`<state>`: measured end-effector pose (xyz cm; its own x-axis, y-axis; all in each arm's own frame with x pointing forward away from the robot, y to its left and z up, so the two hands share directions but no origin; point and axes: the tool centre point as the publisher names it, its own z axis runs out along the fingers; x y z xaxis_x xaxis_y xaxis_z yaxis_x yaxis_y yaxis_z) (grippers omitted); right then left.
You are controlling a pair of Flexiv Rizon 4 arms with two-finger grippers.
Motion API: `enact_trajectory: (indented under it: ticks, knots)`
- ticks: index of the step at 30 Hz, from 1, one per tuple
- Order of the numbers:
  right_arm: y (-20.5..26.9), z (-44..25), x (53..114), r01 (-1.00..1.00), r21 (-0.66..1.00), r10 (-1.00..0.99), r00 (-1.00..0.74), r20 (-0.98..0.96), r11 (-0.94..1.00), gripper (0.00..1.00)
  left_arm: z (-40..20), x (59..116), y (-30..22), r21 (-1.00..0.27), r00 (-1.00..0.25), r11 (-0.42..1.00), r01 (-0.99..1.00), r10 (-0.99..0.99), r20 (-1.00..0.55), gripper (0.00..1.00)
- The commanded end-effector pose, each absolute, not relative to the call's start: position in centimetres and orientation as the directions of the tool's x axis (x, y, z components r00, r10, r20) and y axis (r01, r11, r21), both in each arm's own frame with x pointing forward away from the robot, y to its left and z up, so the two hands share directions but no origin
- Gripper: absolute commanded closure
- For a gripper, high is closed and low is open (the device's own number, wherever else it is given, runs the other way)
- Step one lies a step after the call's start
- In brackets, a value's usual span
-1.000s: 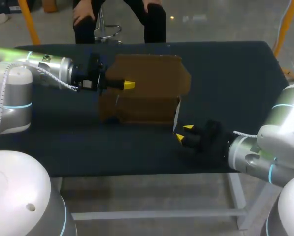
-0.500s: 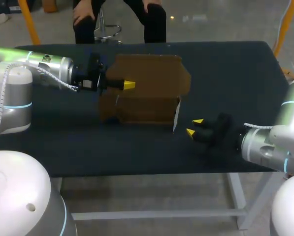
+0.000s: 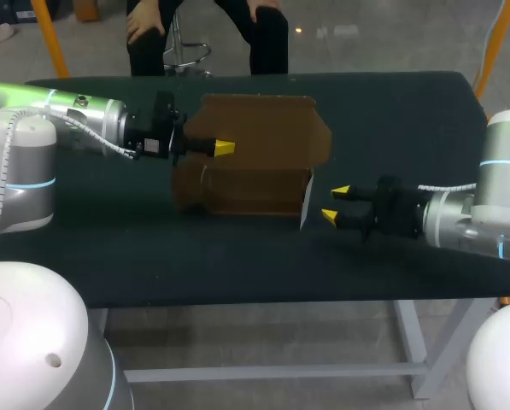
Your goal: Assemble the packaging by folding the flat box into shape, placing the metal phone stand inside, and closing the box properly
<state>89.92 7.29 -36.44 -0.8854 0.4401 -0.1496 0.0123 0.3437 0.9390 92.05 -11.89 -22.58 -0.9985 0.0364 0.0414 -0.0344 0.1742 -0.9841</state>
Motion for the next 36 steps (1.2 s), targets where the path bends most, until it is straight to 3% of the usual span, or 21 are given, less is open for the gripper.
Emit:
enact_trajectory:
  ticks: [1, 11, 36]
  knots:
    - [7.5, -36.8, 91.6, -0.007, 0.936, 0.257, -0.961, -0.104, 0.351, 0.42, -22.8, 92.1, -11.9, -0.984, -0.998, 0.173, -0.035, 0.040, 0.042, 1.00]
    - [9.1, -37.1, 93.5, -0.030, 0.928, 0.154, -0.984, -0.093, 0.372, 0.38, -22.8, 92.1, -11.9, -0.984, -0.998, 0.173, -0.035, 0.040, 0.042, 1.00]
    - [11.2, -37.5, 92.6, -0.009, 0.934, 0.161, -0.984, -0.071, 0.356, 0.45, -22.8, 92.1, -11.9, -0.984, -0.998, 0.173, -0.035, 0.040, 0.042, 1.00]
